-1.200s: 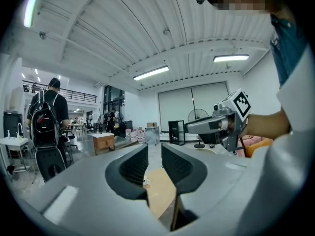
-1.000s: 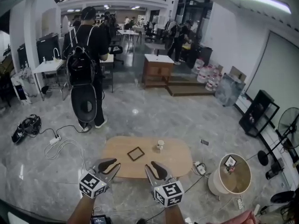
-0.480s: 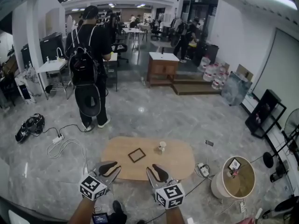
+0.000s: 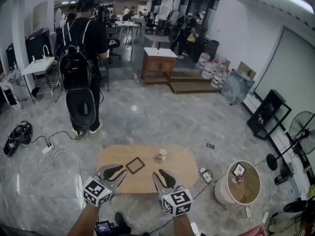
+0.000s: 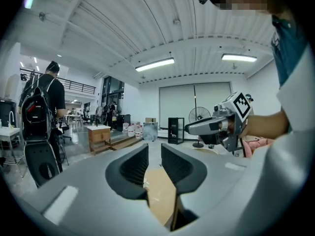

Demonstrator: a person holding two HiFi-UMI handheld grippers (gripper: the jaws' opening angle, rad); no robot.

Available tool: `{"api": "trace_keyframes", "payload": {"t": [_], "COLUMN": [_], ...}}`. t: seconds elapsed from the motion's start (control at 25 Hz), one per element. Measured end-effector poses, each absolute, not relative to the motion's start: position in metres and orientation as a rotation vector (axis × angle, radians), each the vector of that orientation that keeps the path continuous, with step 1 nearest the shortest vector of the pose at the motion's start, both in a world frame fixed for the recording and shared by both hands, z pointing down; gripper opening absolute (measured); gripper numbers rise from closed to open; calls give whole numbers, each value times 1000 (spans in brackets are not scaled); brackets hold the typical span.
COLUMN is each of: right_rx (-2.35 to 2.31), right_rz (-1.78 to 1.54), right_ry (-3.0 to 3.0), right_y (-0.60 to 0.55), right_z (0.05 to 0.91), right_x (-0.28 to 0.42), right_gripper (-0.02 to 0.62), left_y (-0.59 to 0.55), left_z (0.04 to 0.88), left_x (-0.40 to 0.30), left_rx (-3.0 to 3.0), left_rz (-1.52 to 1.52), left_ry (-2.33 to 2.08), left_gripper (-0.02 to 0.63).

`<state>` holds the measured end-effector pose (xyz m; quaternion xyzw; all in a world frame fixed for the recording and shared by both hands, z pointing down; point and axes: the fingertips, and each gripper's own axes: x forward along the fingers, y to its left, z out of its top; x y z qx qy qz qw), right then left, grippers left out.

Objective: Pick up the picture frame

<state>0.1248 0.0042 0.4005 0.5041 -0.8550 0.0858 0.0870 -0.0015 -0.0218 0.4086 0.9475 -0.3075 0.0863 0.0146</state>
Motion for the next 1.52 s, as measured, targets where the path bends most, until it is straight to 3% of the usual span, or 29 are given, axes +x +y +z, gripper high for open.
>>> {"api": "trace_keyframes", "payload": {"t": [0.48,1.0,1.52], "right_rx": [1623,1432,1168], "right_rz": [230,229,318], "right_ry": [-2383,-2442,-2590], "right_y": [-75,-145,-222], "right_z": [397,403,441], "right_x": [110,64,115], "right_gripper": [87,87,87], "left_y": [-122,-175,-221], "left_z": [413,426,458], "left_x": [-23,-76,-37], "left_rx": [2974,2857,2679], "left_rz": [136,106,220], "left_ry": [-804,-991,-1261], "left_gripper": [78,77,77]}}
